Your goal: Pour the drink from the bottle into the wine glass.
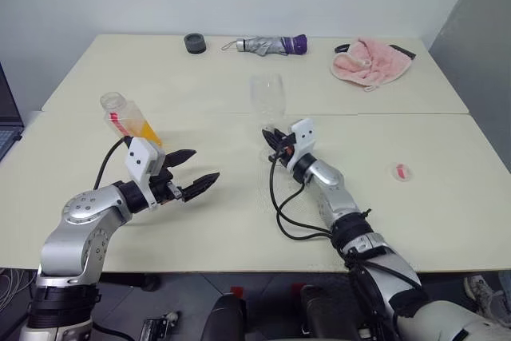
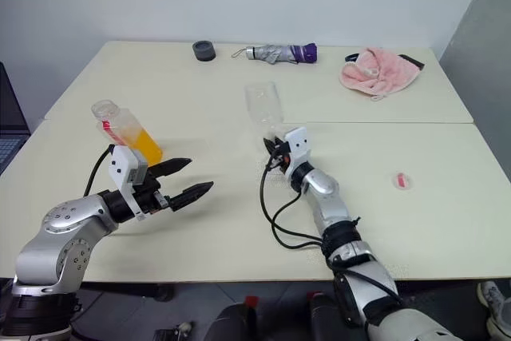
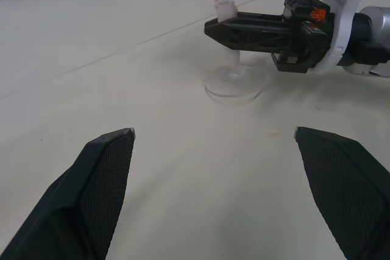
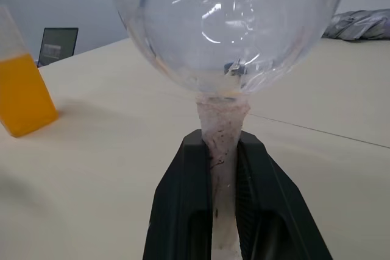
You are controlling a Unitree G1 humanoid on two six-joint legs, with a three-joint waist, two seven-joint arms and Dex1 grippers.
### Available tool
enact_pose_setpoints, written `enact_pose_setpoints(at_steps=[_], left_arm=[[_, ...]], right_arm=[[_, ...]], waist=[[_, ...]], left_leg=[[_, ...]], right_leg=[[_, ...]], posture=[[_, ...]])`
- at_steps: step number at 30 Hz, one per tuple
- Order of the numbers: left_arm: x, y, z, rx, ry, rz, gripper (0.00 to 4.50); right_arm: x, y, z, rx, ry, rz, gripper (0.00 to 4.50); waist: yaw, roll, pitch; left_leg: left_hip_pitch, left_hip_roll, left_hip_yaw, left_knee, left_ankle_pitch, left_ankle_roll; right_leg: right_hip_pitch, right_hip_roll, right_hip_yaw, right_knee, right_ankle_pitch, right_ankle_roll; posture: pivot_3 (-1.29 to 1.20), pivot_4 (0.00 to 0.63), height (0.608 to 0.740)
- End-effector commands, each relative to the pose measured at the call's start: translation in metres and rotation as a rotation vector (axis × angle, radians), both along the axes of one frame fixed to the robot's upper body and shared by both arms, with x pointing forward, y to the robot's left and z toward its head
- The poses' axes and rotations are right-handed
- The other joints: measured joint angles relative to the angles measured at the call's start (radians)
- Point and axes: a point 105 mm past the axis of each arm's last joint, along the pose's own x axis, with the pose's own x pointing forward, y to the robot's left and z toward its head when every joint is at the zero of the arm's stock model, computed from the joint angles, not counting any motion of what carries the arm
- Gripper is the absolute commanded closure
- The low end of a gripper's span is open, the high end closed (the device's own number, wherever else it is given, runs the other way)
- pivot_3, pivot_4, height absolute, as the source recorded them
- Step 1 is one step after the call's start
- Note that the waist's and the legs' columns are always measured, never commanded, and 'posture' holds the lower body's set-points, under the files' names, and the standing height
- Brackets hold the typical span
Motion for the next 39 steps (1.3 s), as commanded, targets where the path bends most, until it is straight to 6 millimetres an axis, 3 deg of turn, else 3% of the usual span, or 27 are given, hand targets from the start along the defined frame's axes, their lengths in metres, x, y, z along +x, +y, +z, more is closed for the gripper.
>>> enact_pose_setpoints(at_steps=[1, 6, 9, 16, 20, 30, 38, 39], left_arm=[[-0.001, 0.005, 0.008, 0.005, -0.032, 0.007, 0.0], [-0.001, 0.007, 0.006, 0.01, -0.027, 0.01, 0.0], [-0.001, 0.008, 0.007, 0.013, -0.027, 0.012, 0.0], [0.0, 0.013, 0.012, 0.006, -0.048, 0.031, 0.0], [0.0, 0.017, 0.017, 0.0, -0.067, 0.053, 0.0], [-0.004, 0.01, 0.041, 0.013, -0.124, 0.03, 0.0], [-0.006, -0.001, 0.062, 0.043, -0.169, -0.015, 0.0], [-0.007, -0.003, 0.063, 0.043, -0.171, -0.023, 0.0]], right_arm=[[-0.015, -0.005, -0.028, -0.058, 0.069, 0.022, 4.31], [-0.033, -0.013, -0.048, -0.092, 0.116, 0.023, 4.31], [-0.037, -0.01, -0.046, -0.102, 0.1, 0.032, 4.31], [-0.026, 0.011, 0.006, -0.016, -0.052, 0.057, 4.31], [-0.02, 0.023, 0.019, 0.004, -0.078, 0.086, 4.31], [-0.016, 0.04, 0.005, -0.041, -0.063, 0.15, 4.31], [-0.016, 0.038, -0.003, -0.056, -0.052, 0.153, 4.31], [-0.016, 0.037, -0.003, -0.056, -0.051, 0.152, 3.96]], waist=[[0.0, 0.0, 0.0], [0.001, -0.001, -0.001], [0.001, -0.002, -0.002], [-0.001, -0.002, -0.002], [-0.004, -0.001, -0.001], [-0.002, -0.001, -0.001], [-0.002, -0.001, -0.001], [-0.002, -0.002, -0.001]], left_leg=[[0.0, 0.0, 0.0, 0.0, 0.0, 0.0], [0.003, 0.0, 0.0, 0.0, 0.0, 0.0], [0.004, 0.0, 0.0, 0.0, 0.0, 0.0], [0.004, -0.001, 0.001, 0.0, 0.0, 0.0], [0.004, 0.0, 0.001, 0.0, 0.0, 0.0], [0.003, 0.0, 0.0, 0.0, 0.0, 0.0], [0.003, 0.0, 0.0, 0.0, 0.0, 0.0], [0.003, 0.0, 0.0, 0.0, 0.0, 0.0]], right_leg=[[0.001, 0.0, 0.0, 0.0, 0.0, 0.0], [0.003, 0.0, 0.0, 0.0, 0.0, 0.0], [0.004, 0.0, 0.0, 0.0, 0.0, 0.0], [0.003, 0.001, 0.0, 0.0, 0.0, 0.0], [0.002, 0.002, 0.0, 0.0, 0.0, 0.0], [0.002, 0.0, 0.0, 0.0, 0.0, 0.0], [0.002, 0.001, 0.0, 0.0, 0.0, 0.0], [0.002, 0.001, 0.0, 0.0, 0.0, 0.0]], posture=[[0.0, 0.15, 0.74], [0.0, 0.15, 0.74], [0.0, 0.15, 0.74], [0.0, 0.15, 0.74], [0.0, 0.15, 0.74], [0.0, 0.15, 0.74], [0.0, 0.15, 0.74], [0.0, 0.15, 0.74]])
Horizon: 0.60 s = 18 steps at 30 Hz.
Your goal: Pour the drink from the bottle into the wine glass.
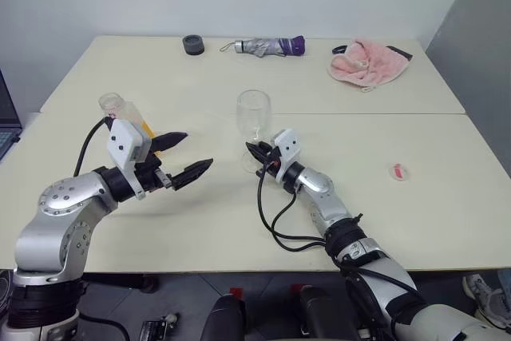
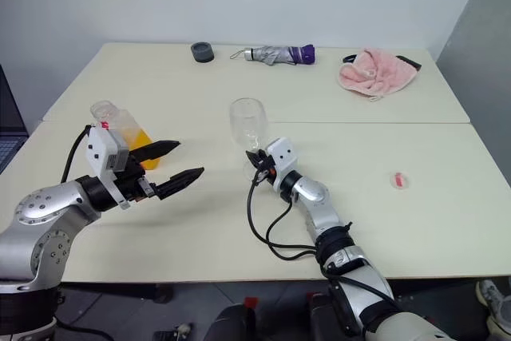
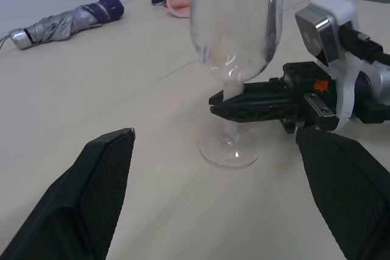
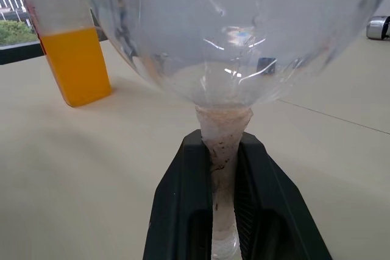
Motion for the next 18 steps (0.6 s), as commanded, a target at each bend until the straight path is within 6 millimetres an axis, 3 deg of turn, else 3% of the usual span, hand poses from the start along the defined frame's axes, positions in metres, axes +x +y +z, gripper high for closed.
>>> enact_pose_setpoints(at_steps=[1, 12, 18], left_arm=[[-0.0043, -0.0058, 0.021, 0.014, -0.065, -0.026, 0.0], [-0.0027, -0.0094, 0.0276, 0.028, -0.085, -0.04, 0.0], [-0.0027, -0.0109, 0.0271, 0.027, -0.085, -0.047, 0.0]], right_arm=[[-0.0003, 0.0031, 0.0038, -0.003, -0.016, 0.015, 3.57], [-0.0001, 0.0035, 0.0059, -0.005, -0.025, 0.02, 0.02], [-0.0014, 0.0029, 0.0042, -0.008, -0.023, 0.023, 0.02]], waist=[[0.0, 0.0, 0.0], [0.0, 0.0, 0.0], [0.0, 0.0, 0.0]], left_leg=[[0.0, 0.0, 0.0, 0.0, 0.0, 0.0], [0.0, 0.0, 0.0, 0.0, 0.0, 0.0], [0.0, 0.0, 0.0, 0.0, 0.0, 0.0]], right_leg=[[0.0, 0.0, 0.0, 0.0, 0.0, 0.0], [0.0, 0.0, 0.0, 0.0, 0.0, 0.0], [0.0, 0.0, 0.0, 0.0, 0.0, 0.0]], posture=[[0.0, 0.15, 0.74], [0.0, 0.15, 0.74], [0.0, 0.15, 0.74]])
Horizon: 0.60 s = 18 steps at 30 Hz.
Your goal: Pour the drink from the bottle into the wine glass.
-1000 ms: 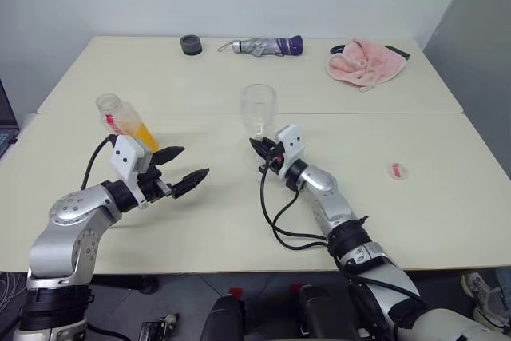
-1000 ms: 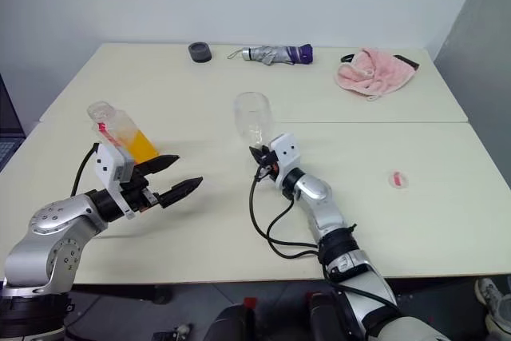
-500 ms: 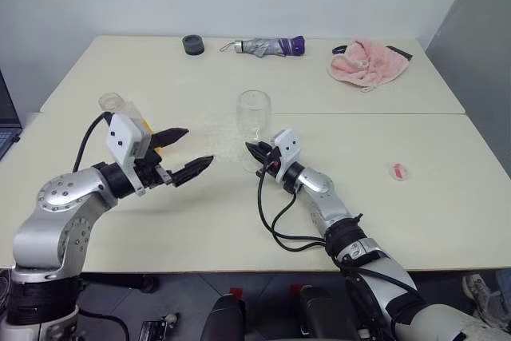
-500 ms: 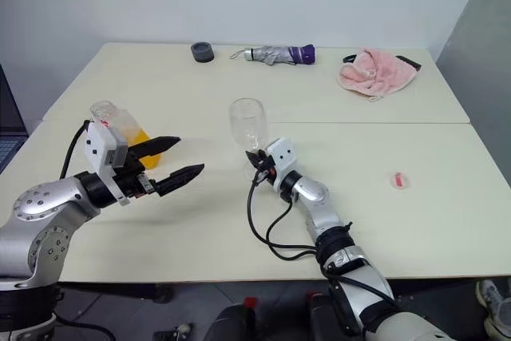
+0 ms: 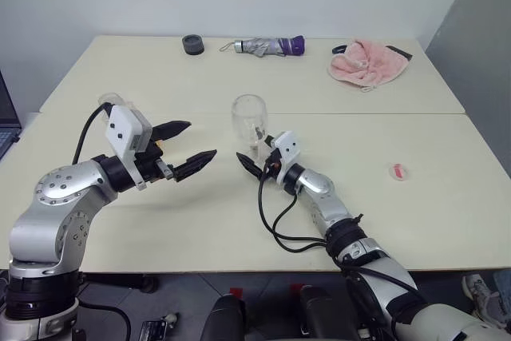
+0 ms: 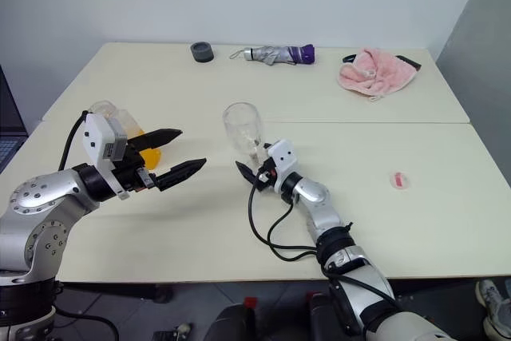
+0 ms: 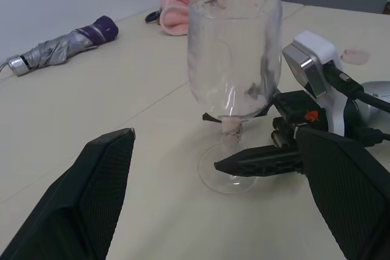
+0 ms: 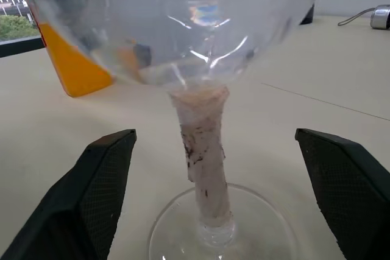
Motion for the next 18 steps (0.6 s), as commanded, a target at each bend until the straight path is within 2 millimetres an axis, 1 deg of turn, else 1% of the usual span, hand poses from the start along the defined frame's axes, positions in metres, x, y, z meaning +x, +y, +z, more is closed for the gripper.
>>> enact_pose_setpoints(at_steps=[1, 6, 10, 14, 18], left_arm=[[-0.003, -0.004, 0.013, 0.015, -0.054, -0.021, 0.0], [-0.004, -0.003, 0.013, 0.009, -0.056, -0.022, 0.0], [-0.005, -0.003, 0.01, -0.002, -0.053, -0.016, 0.0], [-0.009, 0.0, -0.004, -0.02, -0.016, 0.003, 0.0], [-0.012, 0.007, -0.022, -0.05, 0.036, 0.056, 0.0]], right_arm=[[-0.002, 0.004, 0.009, 0.005, -0.038, 0.019, 0.02], [-0.004, 0.0, 0.003, -0.016, -0.03, 0.027, 0.02], [-0.008, -0.008, -0.002, -0.035, -0.033, 0.035, 0.02], [-0.013, -0.021, -0.007, -0.073, -0.035, 0.038, 0.02], [-0.021, -0.036, -0.009, -0.121, -0.045, 0.049, 0.02]], waist=[[0.0, 0.0, 0.0], [0.0, 0.0, 0.0], [0.0, 0.0, 0.0], [0.001, 0.0, 0.0], [0.001, 0.0, 0.0]], left_leg=[[0.0, 0.0, 0.0, 0.0, 0.0, 0.0], [0.0, 0.0, 0.0, 0.0, 0.0, 0.0], [0.0, 0.0, 0.0, 0.0, 0.0, 0.0], [0.0, 0.0, 0.0, 0.0, 0.0, 0.0], [0.0, 0.0, 0.0, 0.0, 0.0, 0.0]], right_leg=[[0.0, 0.0, 0.0, 0.0, 0.0, 0.0], [0.0, 0.0, 0.0, 0.0, 0.0, 0.0], [0.0, 0.0, 0.0, 0.0, 0.0, 0.0], [0.0, 0.0, 0.0, 0.0, 0.0, 0.0], [0.0, 0.0, 0.0, 0.0, 0.0, 0.0]], posture=[[0.0, 0.15, 0.74], [0.0, 0.15, 0.74], [0.0, 0.15, 0.74], [0.0, 0.15, 0.74], [0.0, 0.15, 0.74]])
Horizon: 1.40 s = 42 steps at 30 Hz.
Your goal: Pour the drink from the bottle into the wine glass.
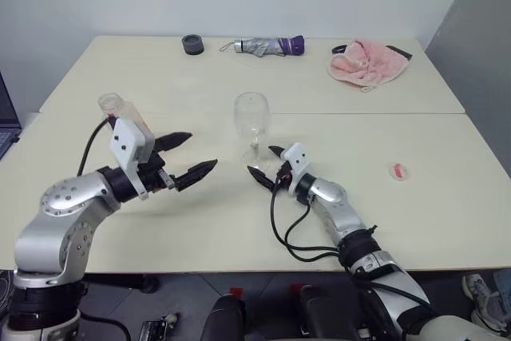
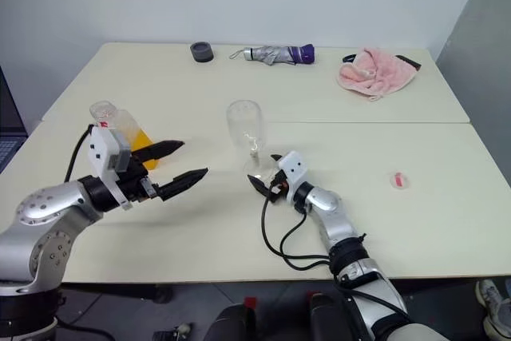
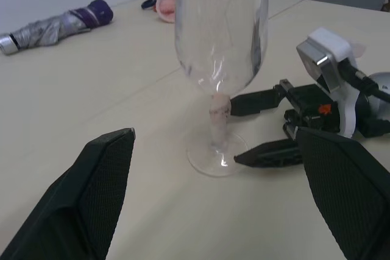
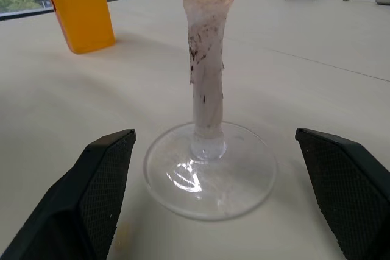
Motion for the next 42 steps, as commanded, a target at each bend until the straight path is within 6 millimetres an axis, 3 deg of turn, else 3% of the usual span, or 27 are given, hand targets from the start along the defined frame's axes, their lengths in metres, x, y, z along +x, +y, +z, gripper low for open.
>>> enact_pose_setpoints(at_steps=[1, 12, 18, 22, 27, 42], left_arm=[[-0.004, 0.005, 0.002, -0.004, -0.037, 0.035, 0.0], [-0.009, 0.024, -0.039, 0.026, -0.001, 0.209, 0.0], [-0.003, 0.068, -0.045, -0.008, -0.067, 0.536, 0.0], [-0.006, 0.092, -0.052, -0.007, -0.079, 0.688, 0.0], [0.005, 0.112, -0.04, 0.005, -0.117, 0.774, 0.0], [0.045, 0.124, -0.018, -0.061, -0.127, 0.79, 0.0]], right_arm=[[-0.009, -0.005, 0.013, -0.019, -0.05, 0.039, 0.02], [-0.039, -0.05, 0.027, -0.111, -0.071, 0.036, 0.02], [-0.086, -0.056, 0.058, -0.093, -0.032, 0.243, 0.02], [-0.11, -0.052, 0.068, -0.122, -0.012, 0.336, 0.02], [-0.118, -0.046, 0.075, -0.135, -0.008, 0.375, 0.02], [-0.122, -0.037, 0.071, -0.192, -0.04, 0.393, 0.02]], waist=[[0.0, 0.0, 0.0], [0.004, 0.0, 0.0], [0.007, 0.0, 0.0], [0.007, -0.001, 0.0], [0.011, -0.002, 0.0], [0.021, -0.002, 0.0]], left_leg=[[0.0, 0.0, 0.0, 0.0, 0.0, 0.0], [0.0, 0.0, 0.0, 0.0, 0.0, 0.0], [0.0, 0.0, 0.0, 0.0, 0.0, 0.0], [0.0, 0.0, -0.001, 0.0, 0.0, 0.0], [0.0, -0.002, -0.002, 0.001, 0.0, 0.0], [-0.001, -0.002, -0.002, 0.001, 0.0, 0.0]], right_leg=[[0.0, 0.0, 0.0, 0.0, 0.0, 0.0], [0.0, 0.0, 0.0, 0.0, 0.0, 0.0], [0.0, 0.0, 0.0, -0.001, 0.0, 0.0], [0.001, 0.0, 0.0, -0.001, 0.0, 0.001], [0.001, 0.001, -0.002, -0.001, -0.001, 0.002], [0.001, 0.001, -0.003, -0.001, 0.0, 0.001]], posture=[[0.0, 0.15, 0.74], [0.0, 0.15, 0.74], [0.0, 0.15, 0.74], [0.0, 0.15, 0.74], [0.0, 0.15, 0.74], [0.0, 0.15, 0.74]])
